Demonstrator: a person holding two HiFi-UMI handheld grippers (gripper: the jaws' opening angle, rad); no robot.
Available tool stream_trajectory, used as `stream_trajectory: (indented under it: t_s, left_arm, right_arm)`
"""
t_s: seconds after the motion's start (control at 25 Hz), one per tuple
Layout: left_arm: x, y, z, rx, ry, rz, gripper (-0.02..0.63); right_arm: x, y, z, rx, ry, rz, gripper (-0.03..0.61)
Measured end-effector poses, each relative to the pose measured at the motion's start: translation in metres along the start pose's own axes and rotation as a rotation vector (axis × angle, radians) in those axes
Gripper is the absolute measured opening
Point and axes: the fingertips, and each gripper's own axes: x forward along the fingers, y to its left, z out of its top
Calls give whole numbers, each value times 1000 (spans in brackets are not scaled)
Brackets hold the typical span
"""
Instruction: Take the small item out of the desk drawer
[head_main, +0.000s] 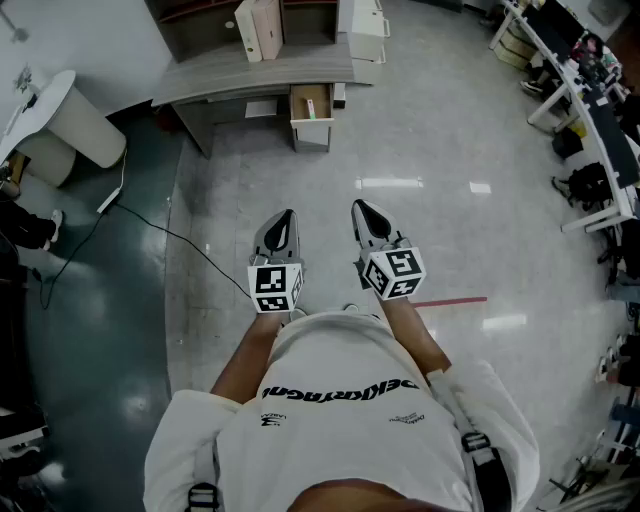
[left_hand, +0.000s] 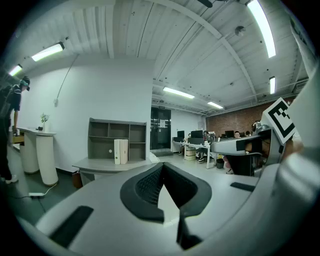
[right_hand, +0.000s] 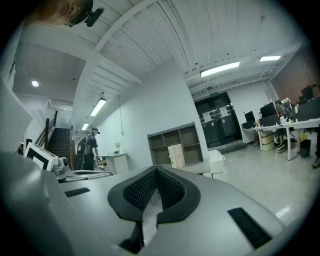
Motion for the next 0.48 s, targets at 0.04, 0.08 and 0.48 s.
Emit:
stream_trajectory:
  t_s: [0.04, 0.08, 0.48]
  left_arm:
    - [3, -4, -1, 0, 1, 3, 15]
    - [6, -9, -1, -1, 3, 5, 15]
    - [35, -52, -11, -8, 12, 35, 15]
  right_arm:
    - [-1, -6, -1, 2, 0, -1, 31]
    - [-2, -12, -1, 2, 1, -2, 31]
    - [-12, -59, -14, -33, 26, 35, 31]
